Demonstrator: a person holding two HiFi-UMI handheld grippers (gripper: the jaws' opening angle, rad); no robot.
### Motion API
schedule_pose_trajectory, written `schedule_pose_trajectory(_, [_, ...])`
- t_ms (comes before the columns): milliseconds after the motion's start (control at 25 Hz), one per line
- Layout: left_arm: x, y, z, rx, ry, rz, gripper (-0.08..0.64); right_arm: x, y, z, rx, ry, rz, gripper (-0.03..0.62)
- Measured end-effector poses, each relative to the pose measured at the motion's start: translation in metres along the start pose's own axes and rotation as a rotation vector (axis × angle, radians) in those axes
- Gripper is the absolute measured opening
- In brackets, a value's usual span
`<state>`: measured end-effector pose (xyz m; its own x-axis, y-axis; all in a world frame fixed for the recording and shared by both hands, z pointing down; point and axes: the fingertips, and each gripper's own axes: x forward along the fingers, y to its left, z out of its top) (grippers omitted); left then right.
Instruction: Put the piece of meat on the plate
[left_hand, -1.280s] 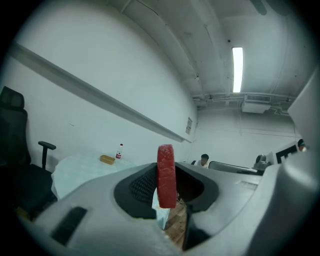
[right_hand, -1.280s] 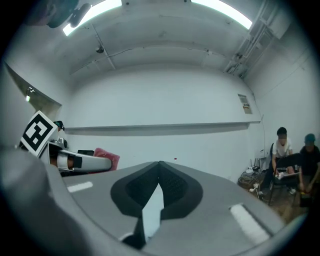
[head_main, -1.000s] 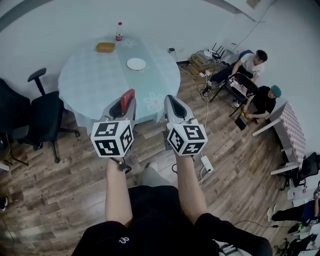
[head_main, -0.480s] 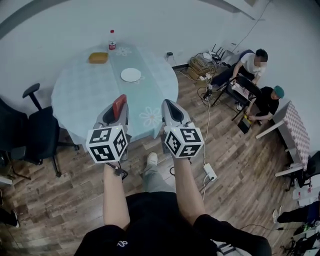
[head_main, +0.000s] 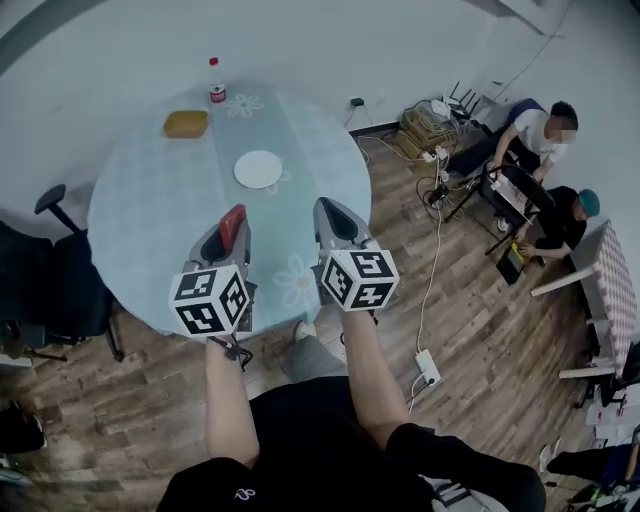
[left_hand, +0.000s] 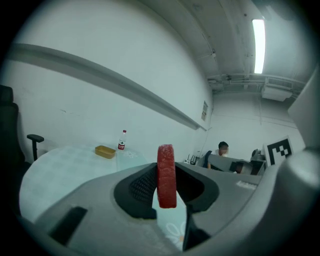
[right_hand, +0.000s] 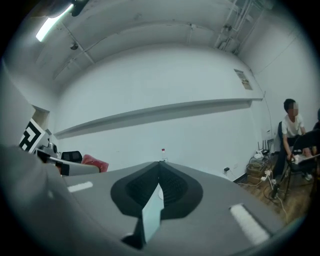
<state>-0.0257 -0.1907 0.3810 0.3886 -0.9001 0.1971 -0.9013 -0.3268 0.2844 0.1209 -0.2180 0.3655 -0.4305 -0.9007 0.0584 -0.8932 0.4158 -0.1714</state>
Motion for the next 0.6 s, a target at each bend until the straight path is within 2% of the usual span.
schedule_pose_trajectory(80, [0.038,0.018,0.002,-0.021,0.04,0.029,0.092,0.048,-0.01,-0.006,0.015,0.045,0.037,0.008])
schedule_pose_trajectory(240, [0.103,0.052,-0.005,-0.104,0.083,0.086,0.092,0.126,-0.031,-0.019,-0.015,0.134,0.11,0.009])
schedule_pose_trajectory(400, [0.137,0.065,-0.018,-0.129,0.157,0.09,0.092,0.168,-0.061,-0.037,0.04,0.204,0.08,0.008])
schedule_pose_trajectory(600, [0.171,0.113,-0.038,-0.204,0.239,0.094,0.094,0.211,-0.039,-0.07,0.029,0.305,0.112,0.009])
